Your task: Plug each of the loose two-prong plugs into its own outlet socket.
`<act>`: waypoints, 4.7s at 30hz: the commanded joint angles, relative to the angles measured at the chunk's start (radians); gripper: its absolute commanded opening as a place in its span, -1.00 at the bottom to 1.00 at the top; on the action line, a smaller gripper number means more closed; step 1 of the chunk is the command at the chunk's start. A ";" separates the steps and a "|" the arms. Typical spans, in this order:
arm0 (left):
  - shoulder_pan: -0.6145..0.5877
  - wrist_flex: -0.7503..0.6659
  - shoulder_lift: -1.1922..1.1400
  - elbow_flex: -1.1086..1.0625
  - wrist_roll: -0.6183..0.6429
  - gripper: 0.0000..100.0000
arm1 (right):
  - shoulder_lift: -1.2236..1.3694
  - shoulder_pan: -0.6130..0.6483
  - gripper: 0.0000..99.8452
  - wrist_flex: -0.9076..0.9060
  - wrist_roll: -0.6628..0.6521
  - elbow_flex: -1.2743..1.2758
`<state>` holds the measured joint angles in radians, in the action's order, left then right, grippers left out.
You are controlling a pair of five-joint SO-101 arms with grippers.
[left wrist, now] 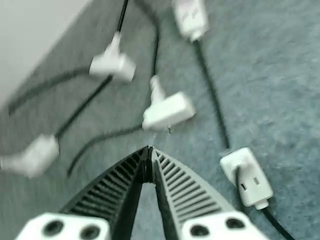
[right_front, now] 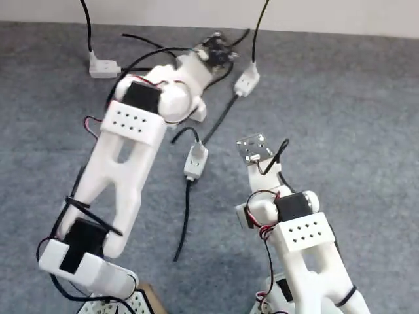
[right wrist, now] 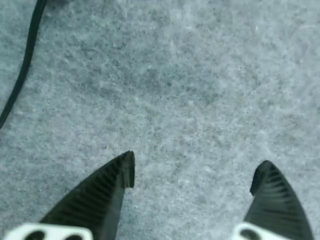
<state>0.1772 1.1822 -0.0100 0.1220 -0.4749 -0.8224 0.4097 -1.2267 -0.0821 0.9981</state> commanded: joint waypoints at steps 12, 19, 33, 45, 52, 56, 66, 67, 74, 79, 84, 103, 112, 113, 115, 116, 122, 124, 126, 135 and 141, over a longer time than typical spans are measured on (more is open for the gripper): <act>-0.285 -0.141 0.159 -0.298 0.075 -0.81 | -0.033 -0.027 -0.28 0.013 -0.037 -0.013; -0.216 -0.367 0.452 -0.739 0.078 -0.83 | -0.035 -0.162 -0.28 0.015 -0.040 -0.008; -0.202 -0.529 0.773 -1.211 0.074 -0.83 | -0.148 -0.265 -0.28 0.053 -0.028 0.062; -0.189 -0.529 1.302 -1.621 0.071 -0.83 | -0.573 -0.240 -0.28 0.206 -0.064 0.435; -0.177 -0.470 1.641 -1.813 0.071 -0.83 | -0.812 -0.243 -0.28 0.209 -0.064 0.608; -0.168 -0.319 1.785 -1.817 0.074 -0.83 | -0.946 -0.243 -0.28 0.180 -0.064 0.668; -0.171 -0.138 1.816 -1.816 0.075 -0.83 | -1.010 -0.266 -0.28 0.148 -0.064 0.750; -0.171 -0.114 1.816 -1.816 0.075 -0.83 | -1.010 -0.282 -0.28 0.160 -0.064 0.771; -0.171 -0.034 1.822 -1.816 0.072 -0.83 | -0.998 -0.472 -0.28 0.182 -0.064 0.816; -0.171 -0.034 1.814 -1.816 0.072 -0.83 | -0.998 -0.547 -0.28 0.182 -0.061 0.816; -0.171 -0.032 1.814 -1.816 0.072 -0.83 | -0.998 -0.578 -0.28 0.182 -0.063 0.816; -0.171 -0.032 1.814 -1.816 0.072 -0.83 | -0.998 -0.578 -0.28 0.182 -0.063 0.816; -0.171 -0.032 1.814 -1.816 0.072 -0.83 | -0.998 -0.578 -0.28 0.182 -0.063 0.816; -0.171 -0.032 1.814 -1.816 0.072 -0.83 | -0.998 -0.578 -0.28 0.182 -0.063 0.816; -0.171 -0.032 1.814 -1.816 0.072 -0.83 | -0.998 -0.578 -0.28 0.182 -0.063 0.816; -0.171 -0.032 1.814 -1.816 0.072 -0.83 | -0.998 -0.578 -0.28 0.182 -0.063 0.816; -0.171 -0.032 1.814 -1.816 0.072 -0.83 | -0.998 -0.578 -0.28 0.182 -0.063 0.816; -0.171 -0.032 1.814 -1.816 0.072 -0.83 | -0.998 -0.578 -0.28 0.182 -0.063 0.816; -0.171 -0.032 1.814 -1.816 0.072 -0.83 | -0.998 -0.578 -0.28 0.182 -0.063 0.816; -0.171 -0.032 1.814 -1.816 0.072 -0.83 | -0.998 -0.578 -0.28 0.182 -0.064 0.816; -0.171 -0.032 1.814 -1.816 0.072 -0.83 | -0.998 -0.578 -0.28 0.182 -0.064 0.816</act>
<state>-0.0038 1.1454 1.8036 -1.6794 -0.4058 -1.8197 -0.1565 -1.0656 -0.1358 1.6732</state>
